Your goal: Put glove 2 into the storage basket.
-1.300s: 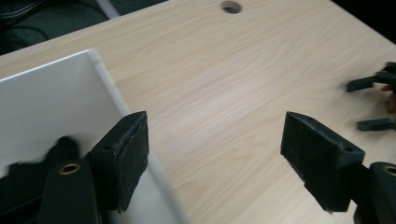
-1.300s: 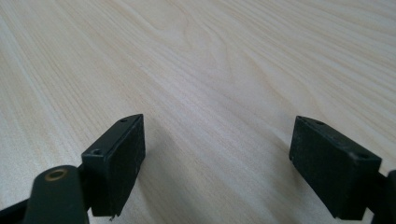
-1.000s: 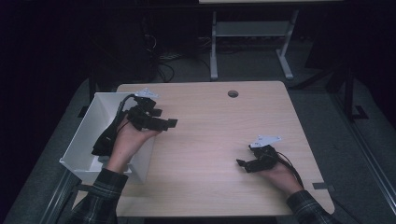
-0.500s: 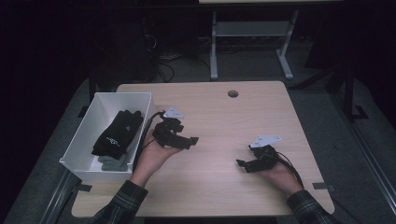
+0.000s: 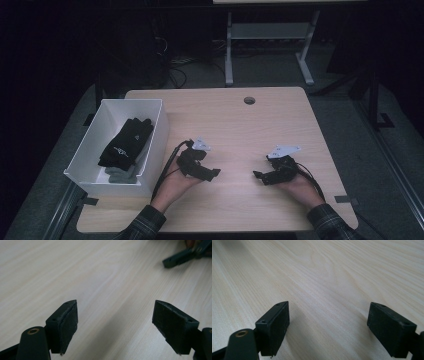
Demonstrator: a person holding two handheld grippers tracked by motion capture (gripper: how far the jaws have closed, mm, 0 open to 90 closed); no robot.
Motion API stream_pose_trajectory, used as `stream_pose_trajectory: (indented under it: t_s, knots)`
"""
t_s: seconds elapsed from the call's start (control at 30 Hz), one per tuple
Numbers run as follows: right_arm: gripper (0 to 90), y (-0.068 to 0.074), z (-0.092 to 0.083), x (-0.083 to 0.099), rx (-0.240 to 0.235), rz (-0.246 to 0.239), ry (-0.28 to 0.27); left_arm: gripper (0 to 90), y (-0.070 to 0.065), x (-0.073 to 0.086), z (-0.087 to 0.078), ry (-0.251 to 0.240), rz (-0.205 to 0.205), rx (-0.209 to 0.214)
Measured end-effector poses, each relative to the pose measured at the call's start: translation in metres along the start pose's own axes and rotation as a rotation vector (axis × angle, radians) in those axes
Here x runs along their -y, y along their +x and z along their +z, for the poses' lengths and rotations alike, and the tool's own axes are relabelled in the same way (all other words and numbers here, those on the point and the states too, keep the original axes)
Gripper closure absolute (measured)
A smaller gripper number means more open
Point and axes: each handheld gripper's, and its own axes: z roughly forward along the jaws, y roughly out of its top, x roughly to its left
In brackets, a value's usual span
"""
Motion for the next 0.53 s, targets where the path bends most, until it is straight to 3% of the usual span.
stream_pose_trajectory:
  t_s: [0.2, 0.53]
  knots:
    - [18.1, 0.000, 0.000, 0.000, 0.000, 0.000, 0.000, 19.8, -0.002, 0.009, 0.014, 0.031, 0.020, -0.005]
    - [18.0, 0.000, 0.000, 0.000, -0.001, -0.001, 0.000, 19.2, -0.001, 0.016, 0.021, 0.056, 0.034, -0.019]
